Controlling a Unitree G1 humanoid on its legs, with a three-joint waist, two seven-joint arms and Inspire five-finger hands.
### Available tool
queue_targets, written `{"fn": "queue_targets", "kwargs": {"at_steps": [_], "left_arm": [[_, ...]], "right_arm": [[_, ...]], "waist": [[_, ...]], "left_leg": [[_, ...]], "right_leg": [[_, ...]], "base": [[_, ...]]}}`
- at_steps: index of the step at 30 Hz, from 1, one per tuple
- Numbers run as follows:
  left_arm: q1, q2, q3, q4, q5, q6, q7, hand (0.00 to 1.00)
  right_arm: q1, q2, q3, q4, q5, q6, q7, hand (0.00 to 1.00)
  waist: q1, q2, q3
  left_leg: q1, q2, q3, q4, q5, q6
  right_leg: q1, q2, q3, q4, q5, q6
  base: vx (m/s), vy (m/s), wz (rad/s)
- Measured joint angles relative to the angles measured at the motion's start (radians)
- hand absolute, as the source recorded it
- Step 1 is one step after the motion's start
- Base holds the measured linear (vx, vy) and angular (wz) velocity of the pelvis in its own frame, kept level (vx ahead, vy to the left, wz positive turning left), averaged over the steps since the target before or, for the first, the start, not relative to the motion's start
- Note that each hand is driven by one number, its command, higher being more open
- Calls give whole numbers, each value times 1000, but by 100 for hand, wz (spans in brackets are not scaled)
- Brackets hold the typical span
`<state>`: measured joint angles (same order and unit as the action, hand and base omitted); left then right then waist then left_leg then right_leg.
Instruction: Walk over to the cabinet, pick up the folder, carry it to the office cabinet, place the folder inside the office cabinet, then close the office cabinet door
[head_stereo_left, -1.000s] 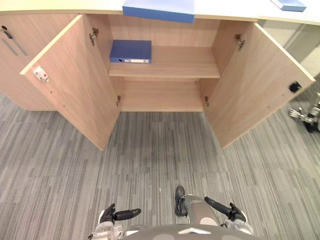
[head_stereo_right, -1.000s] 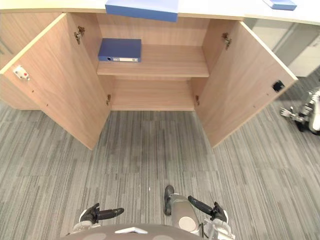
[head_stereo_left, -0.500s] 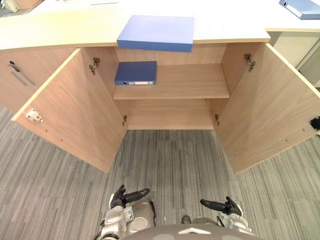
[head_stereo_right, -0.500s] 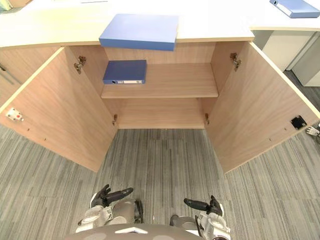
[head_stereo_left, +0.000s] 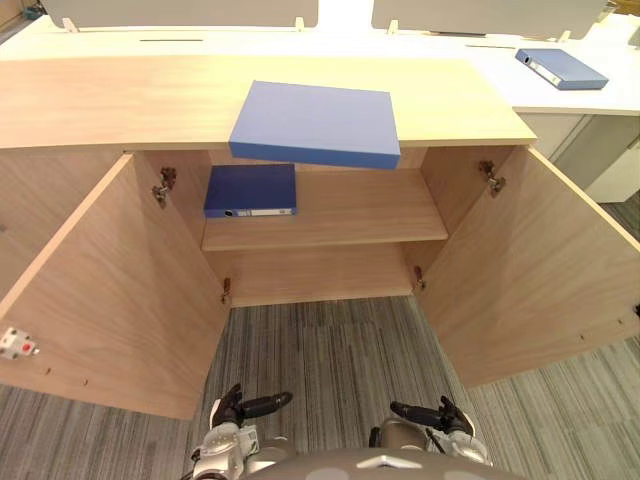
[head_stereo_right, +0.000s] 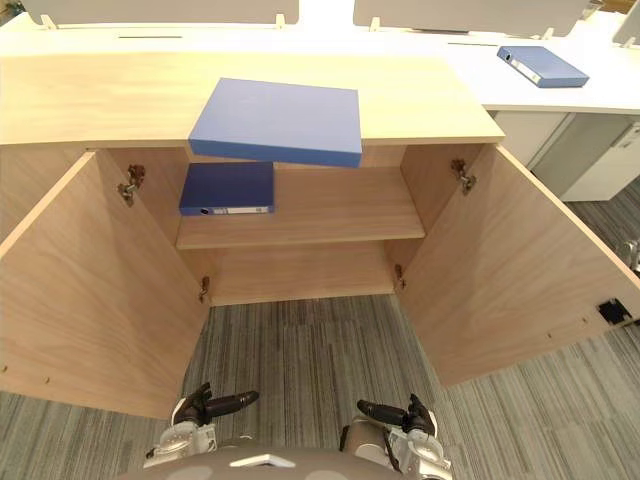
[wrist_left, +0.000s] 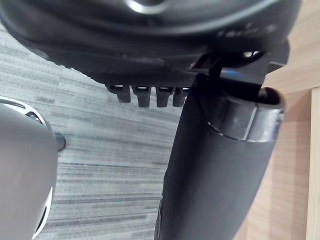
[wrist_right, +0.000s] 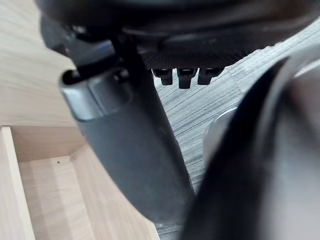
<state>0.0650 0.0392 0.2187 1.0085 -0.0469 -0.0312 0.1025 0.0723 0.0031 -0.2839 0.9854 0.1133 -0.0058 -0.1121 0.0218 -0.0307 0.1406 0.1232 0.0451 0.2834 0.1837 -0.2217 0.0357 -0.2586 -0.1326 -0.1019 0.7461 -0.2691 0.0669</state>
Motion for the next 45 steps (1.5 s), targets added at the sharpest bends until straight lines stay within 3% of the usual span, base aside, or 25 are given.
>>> {"fn": "queue_targets", "kwargs": {"at_steps": [2,3,4,5,7,9,10,11,13,15,17,18,21,26,34,37,40,45], "left_arm": [[-1,-10,3,20,-1,2,1,100],[0,-9,3,21,-1,3,1,100],[3,-10,12,27,0,5,-2,100],[-2,-43,41,41,2,10,-1,100],[-1,-58,47,42,5,11,-2,100],[-8,-54,55,33,18,12,-8,100],[-12,-57,75,12,17,12,-9,100],[-3,-65,84,-10,12,10,-1,100],[1,-65,80,-27,14,10,-3,100],[-2,-65,80,-29,17,10,-1,100],[-4,-65,80,-26,18,11,0,100],[-8,-55,81,-19,17,13,-1,100],[2,-29,80,-12,19,13,0,100],[8,-24,56,22,23,14,-3,100],[8,1,-56,36,22,10,-1,100],[50,3,-93,-61,21,11,17,100],[131,3,-120,-269,19,11,34,100],[235,36,-120,-633,17,-19,78,100]], "right_arm": [[-2,-9,-2,-8,2,1,1,100],[-1,-8,-2,-9,2,0,1,100],[4,-1,-7,-3,5,3,0,100],[0,-22,-11,6,1,3,0,100],[-1,-31,-10,10,0,1,0,100],[-3,-34,-7,9,1,3,-2,100],[1,-35,-1,11,4,5,-4,100],[4,-35,1,15,5,5,-5,100],[7,-33,2,14,7,5,-6,100],[10,-31,1,11,7,6,-7,100],[9,-30,0,10,7,8,-8,100],[9,-21,-4,14,7,13,-9,100],[25,6,-9,13,6,19,-10,100],[33,7,-10,16,4,19,-6,100],[19,-12,-30,73,4,13,-7,100],[18,-22,-29,80,6,13,-12,100],[19,-29,-11,77,6,9,-23,100],[30,-31,-7,64,6,-7,-24,100]], "waist": [[-8,23,-1],[-9,22,-2],[-10,13,-8],[-5,53,-15],[-2,74,-23],[-5,69,-8],[0,69,-7],[5,71,-8],[7,70,-8],[8,69,-9],[7,68,-10],[8,61,-14],[9,10,-39],[9,15,-65],[4,19,-66],[-1,20,-65],[0,17,-63],[3,21,-59]], "left_leg": [[25,29,-28,-20,-9,-29],[32,30,-36,-26,-9,-40],[47,26,-59,-35,-18,-66],[61,59,-78,-38,-20,-79],[61,84,-85,0,-18,-83],[-36,125,-120,247,-28,-109],[-130,168,-132,468,-45,-144],[-181,194,-114,576,-51,-145],[-223,210,-65,563,-57,-134],[-242,201,-45,425,-55,-124],[-238,183,-51,282,-16,-111],[-215,155,-51,176,47,-99],[-160,108,-29,87,73,-78],[-81,60,6,-16,98,-57],[-10,21,-6,-170,185,-50],[3,0,-40,-230,221,-45],[3,-17,-75,-272,236,-59],[0,-30,-86,-272,232,-54]], "right_leg": [[-17,50,-6,-221,23,-14],[-13,58,0,-293,54,-19],[15,65,-1,-372,188,-58],[35,92,-18,-371,171,-69],[50,104,-42,-356,125,-87],[117,110,-73,-386,101,-100],[166,118,-92,-415,97,-107],[211,125,-106,-441,96,-109],[259,129,-108,-482,95,-109],[278,129,-103,-503,93,-103],[278,129,-99,-499,89,-91],[277,123,-87,-500,84,-76],[308,89,-72,-557,103,-46],[349,62,-34,-618,130,-21],[369,65,-23,-665,171,-27],[364,59,-26,-672,179,-21],[347,55,-19,-676,183,-15],[346,48,-6,-680,178,-9]], "base": [[349,-182,32],[381,-211,44],[376,-201,35],[377,-207,28],[361,-242,30],[326,-271,51],[232,-211,30],[245,-207,18],[157,-65,0],[149,53,-7],[171,144,-5],[169,154,-3],[168,143,-3],[55,115,-18],[-60,29,-1],[-133,24,14],[-103,51,5],[-15,17,0]]}}
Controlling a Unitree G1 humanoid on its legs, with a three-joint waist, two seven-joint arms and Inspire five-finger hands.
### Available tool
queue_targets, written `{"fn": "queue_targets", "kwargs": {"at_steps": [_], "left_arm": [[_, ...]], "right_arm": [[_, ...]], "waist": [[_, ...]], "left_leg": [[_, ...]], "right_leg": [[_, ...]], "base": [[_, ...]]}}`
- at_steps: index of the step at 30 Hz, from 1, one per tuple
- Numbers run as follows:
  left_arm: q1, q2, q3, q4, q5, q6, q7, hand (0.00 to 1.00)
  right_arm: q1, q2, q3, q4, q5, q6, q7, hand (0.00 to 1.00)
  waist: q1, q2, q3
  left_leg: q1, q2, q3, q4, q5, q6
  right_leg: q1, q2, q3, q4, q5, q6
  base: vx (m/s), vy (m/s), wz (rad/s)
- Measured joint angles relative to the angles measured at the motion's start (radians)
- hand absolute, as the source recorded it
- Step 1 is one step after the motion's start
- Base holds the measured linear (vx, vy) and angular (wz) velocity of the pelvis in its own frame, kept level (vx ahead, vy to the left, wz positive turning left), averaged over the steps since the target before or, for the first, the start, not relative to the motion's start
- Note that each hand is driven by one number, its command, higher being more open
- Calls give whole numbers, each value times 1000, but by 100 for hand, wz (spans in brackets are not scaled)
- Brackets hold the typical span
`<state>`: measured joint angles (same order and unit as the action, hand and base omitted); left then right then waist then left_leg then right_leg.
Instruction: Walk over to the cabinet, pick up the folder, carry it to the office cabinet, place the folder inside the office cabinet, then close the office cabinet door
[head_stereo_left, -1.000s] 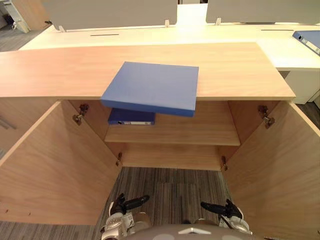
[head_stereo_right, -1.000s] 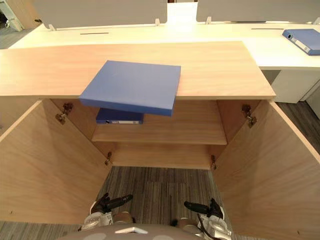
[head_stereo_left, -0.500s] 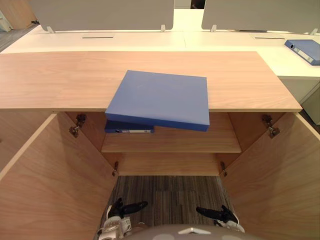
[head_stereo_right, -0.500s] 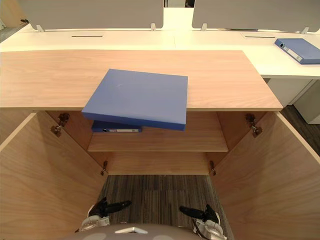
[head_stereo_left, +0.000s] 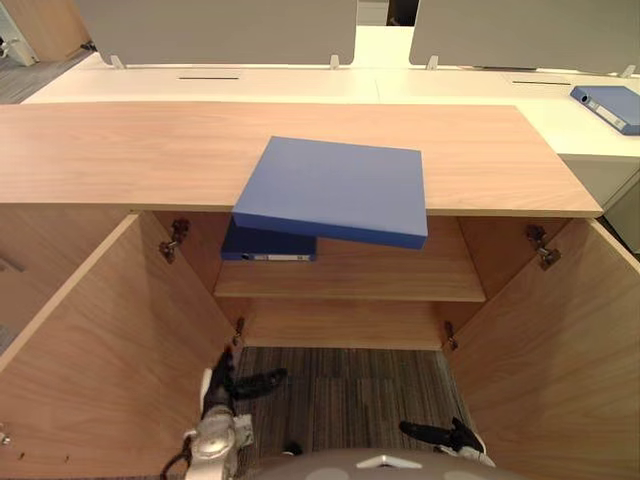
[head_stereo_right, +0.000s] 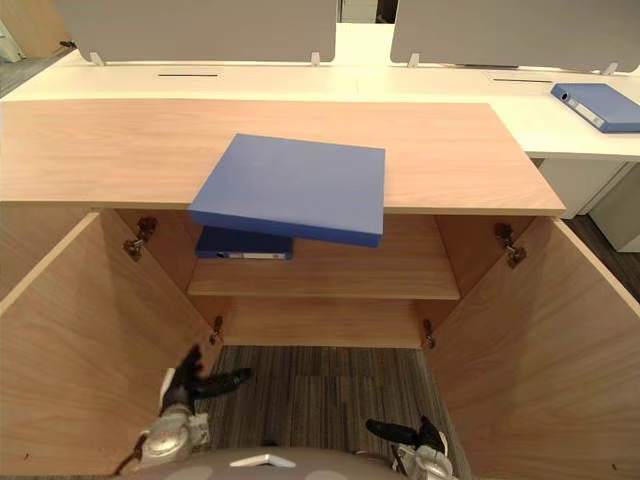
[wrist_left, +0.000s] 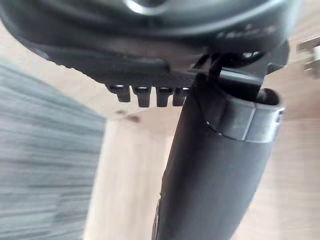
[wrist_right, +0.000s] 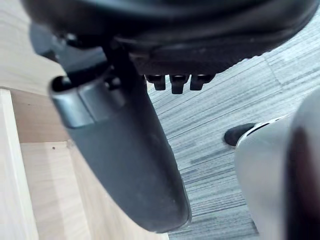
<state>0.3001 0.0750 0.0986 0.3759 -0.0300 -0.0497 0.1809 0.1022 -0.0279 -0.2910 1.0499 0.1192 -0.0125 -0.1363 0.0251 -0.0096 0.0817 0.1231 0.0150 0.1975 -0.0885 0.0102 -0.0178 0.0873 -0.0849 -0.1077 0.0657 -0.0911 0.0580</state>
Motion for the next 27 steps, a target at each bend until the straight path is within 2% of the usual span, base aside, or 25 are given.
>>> {"fn": "queue_targets", "kwargs": {"at_steps": [6,12,14,17,22,27], "left_arm": [[19,-3,-17,-291,8,-41,56,100],[31,0,-18,-470,99,-79,126,100],[33,25,-35,-528,133,-82,149,100],[34,77,-62,-570,199,-92,152,100],[34,114,-75,-608,310,-95,156,100],[30,172,-118,-628,384,-100,155,100]], "right_arm": [[9,-4,8,-17,-1,-1,-5,100],[11,-6,10,-15,-2,-4,-6,100],[16,-14,34,-14,-1,-4,-5,100],[20,-21,47,-13,-4,-10,-5,100],[22,-28,52,-13,-6,-10,-5,100],[24,-69,112,-7,-20,-11,-4,100]], "waist": [[16,13,-2],[17,17,-6],[17,18,-7],[16,22,-15],[10,27,-22],[-2,38,-33]], "left_leg": [[1,-11,-28,1,2,37],[13,-6,-69,1,-2,42],[24,-5,-71,1,-6,41],[32,-6,-70,1,-11,39],[33,-10,-69,4,-10,38],[35,-10,-71,2,0,35]], "right_leg": [[22,-5,-7,-12,-3,5],[44,1,-1,-16,-2,1],[55,1,2,-17,-3,-2],[57,-1,7,-16,-4,-6],[57,-5,17,-16,-5,-6],[57,-3,20,-16,-6,-6]], "base": [[48,-6,9],[34,-38,10],[0,0,0],[-59,-15,-4],[-80,-19,-4],[-58,-36,0]]}}
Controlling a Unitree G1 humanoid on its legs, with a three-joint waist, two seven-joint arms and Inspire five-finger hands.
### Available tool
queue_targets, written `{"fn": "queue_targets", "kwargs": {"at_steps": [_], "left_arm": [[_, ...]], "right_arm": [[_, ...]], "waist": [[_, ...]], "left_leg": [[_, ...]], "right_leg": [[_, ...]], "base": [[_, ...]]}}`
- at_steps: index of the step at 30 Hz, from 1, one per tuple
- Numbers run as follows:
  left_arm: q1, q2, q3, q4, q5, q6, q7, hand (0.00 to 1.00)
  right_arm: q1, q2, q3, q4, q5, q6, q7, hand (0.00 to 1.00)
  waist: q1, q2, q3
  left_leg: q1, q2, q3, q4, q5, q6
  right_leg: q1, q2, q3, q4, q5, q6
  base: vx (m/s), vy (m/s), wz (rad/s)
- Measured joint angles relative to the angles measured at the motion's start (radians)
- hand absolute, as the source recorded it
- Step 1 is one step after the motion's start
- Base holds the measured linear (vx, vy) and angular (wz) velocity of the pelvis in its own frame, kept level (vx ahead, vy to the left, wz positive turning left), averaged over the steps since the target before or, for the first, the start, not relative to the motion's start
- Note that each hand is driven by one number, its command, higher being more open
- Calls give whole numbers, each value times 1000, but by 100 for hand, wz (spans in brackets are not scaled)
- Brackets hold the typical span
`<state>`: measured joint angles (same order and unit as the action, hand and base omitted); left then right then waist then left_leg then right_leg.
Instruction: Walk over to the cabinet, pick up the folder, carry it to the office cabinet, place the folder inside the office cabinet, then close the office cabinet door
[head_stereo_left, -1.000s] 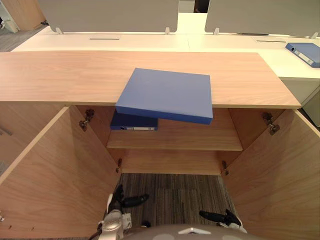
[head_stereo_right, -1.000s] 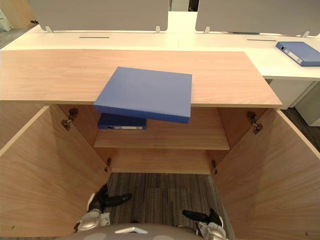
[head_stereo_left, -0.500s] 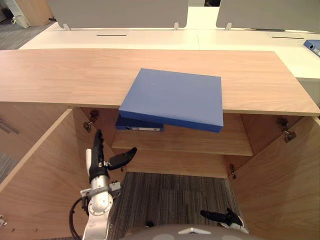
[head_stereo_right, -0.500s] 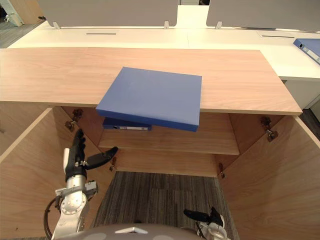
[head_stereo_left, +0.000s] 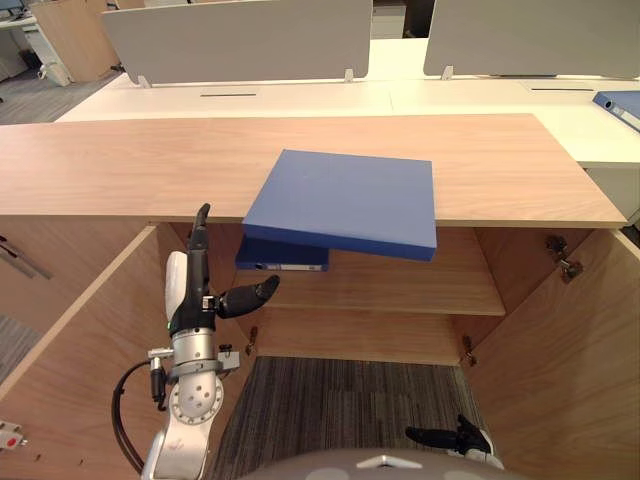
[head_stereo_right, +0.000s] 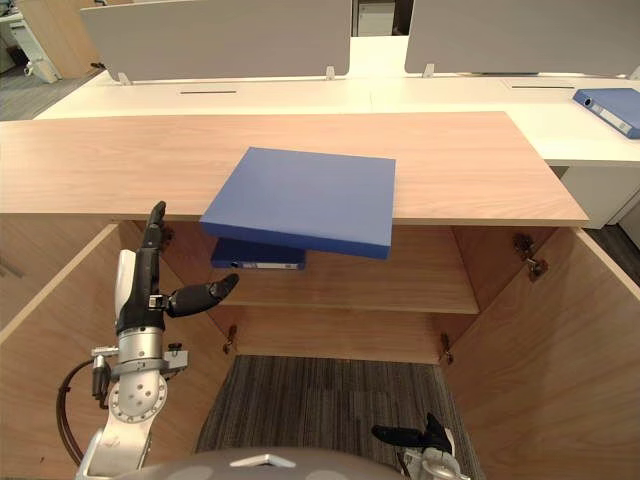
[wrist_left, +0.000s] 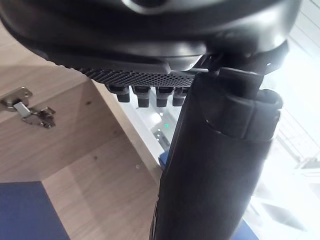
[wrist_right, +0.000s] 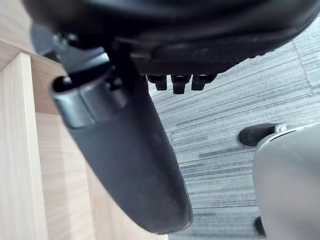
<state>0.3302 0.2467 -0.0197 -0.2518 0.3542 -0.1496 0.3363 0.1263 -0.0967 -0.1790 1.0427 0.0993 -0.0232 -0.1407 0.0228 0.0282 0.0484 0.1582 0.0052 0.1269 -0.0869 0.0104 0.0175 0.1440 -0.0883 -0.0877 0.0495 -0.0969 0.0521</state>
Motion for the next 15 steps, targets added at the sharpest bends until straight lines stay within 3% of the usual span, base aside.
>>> {"fn": "queue_targets", "kwargs": {"at_steps": [7,15], "left_arm": [[-7,72,-56,-41,149,-7,-8,100],[-90,125,-130,-60,290,-16,-2,100]], "right_arm": [[10,-21,5,53,-2,1,0,100],[14,-23,12,62,-20,0,1,100]], "waist": [[-9,0,-5],[-26,-3,-5]], "left_leg": [[1,2,0,0,1,0],[1,1,1,-1,1,0]], "right_leg": [[1,3,2,-3,0,0],[1,3,5,-5,1,0]], "base": [[-15,-20,0],[0,0,0]]}}
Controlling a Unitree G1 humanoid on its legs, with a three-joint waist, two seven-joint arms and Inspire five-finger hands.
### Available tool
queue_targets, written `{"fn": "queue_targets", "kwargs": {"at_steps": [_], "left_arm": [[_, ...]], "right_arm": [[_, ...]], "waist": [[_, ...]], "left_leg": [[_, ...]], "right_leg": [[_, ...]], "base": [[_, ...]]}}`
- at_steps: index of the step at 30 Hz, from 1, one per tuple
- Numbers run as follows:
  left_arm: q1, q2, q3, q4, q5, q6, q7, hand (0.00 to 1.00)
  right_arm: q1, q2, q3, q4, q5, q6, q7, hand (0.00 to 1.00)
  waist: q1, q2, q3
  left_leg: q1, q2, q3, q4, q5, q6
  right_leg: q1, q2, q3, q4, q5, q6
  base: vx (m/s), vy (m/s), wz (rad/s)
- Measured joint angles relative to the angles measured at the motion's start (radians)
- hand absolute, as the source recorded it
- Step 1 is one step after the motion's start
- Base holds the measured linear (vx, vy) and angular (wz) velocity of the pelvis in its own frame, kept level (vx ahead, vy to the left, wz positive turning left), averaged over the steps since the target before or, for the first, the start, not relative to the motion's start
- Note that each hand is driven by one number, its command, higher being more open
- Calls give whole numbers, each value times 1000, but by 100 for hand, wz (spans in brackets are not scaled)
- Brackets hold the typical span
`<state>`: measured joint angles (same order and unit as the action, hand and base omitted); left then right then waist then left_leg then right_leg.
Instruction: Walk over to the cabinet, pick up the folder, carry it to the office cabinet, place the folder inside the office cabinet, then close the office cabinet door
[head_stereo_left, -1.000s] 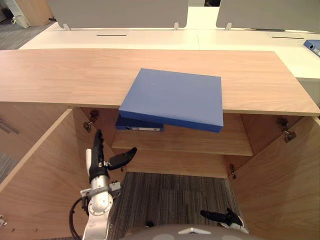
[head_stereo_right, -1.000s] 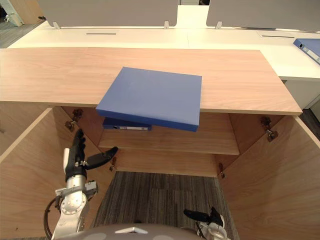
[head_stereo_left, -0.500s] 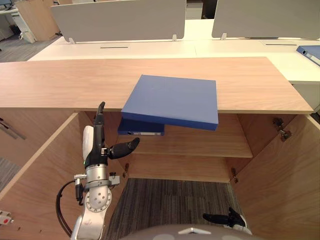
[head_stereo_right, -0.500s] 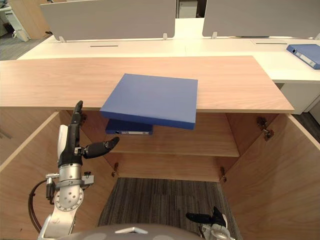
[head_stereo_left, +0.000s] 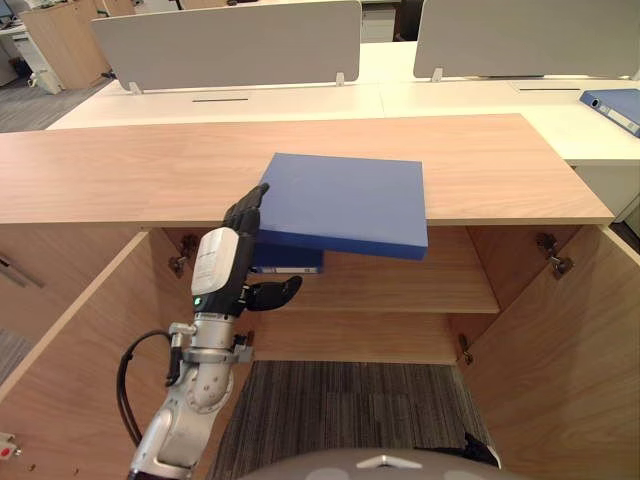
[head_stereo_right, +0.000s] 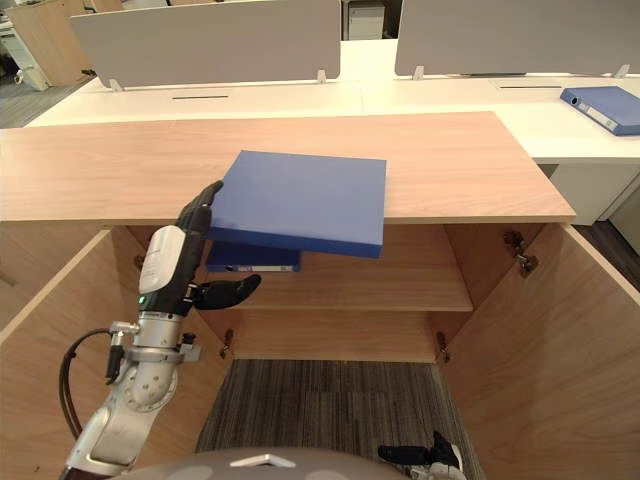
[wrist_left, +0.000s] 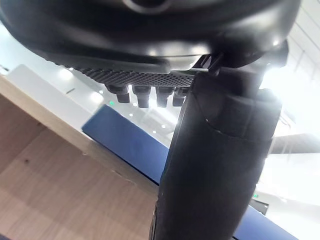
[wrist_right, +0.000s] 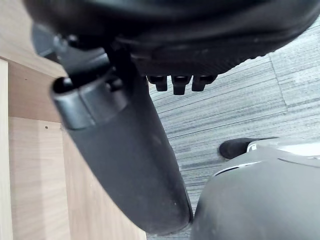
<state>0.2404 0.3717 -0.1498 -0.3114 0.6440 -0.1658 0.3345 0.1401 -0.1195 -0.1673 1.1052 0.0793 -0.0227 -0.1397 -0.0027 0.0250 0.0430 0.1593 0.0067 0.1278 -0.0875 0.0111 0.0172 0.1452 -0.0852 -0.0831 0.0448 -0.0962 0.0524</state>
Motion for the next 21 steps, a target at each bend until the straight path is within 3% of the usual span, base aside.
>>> {"fn": "queue_targets", "kwargs": {"at_steps": [11,21], "left_arm": [[-40,8,-63,0,76,13,7,100],[-193,22,-146,69,195,37,8,100]], "right_arm": [[1,-5,14,10,1,1,5,100],[-4,-5,13,11,2,4,10,100]], "waist": [[-10,-2,1],[-30,0,1]], "left_leg": [[-1,2,8,0,-2,-2],[-4,2,27,-1,-3,-2]], "right_leg": [[0,3,9,-13,6,-2],[-1,4,27,-39,25,-1]], "base": [[-3,-4,-1],[-24,-16,-6]]}}
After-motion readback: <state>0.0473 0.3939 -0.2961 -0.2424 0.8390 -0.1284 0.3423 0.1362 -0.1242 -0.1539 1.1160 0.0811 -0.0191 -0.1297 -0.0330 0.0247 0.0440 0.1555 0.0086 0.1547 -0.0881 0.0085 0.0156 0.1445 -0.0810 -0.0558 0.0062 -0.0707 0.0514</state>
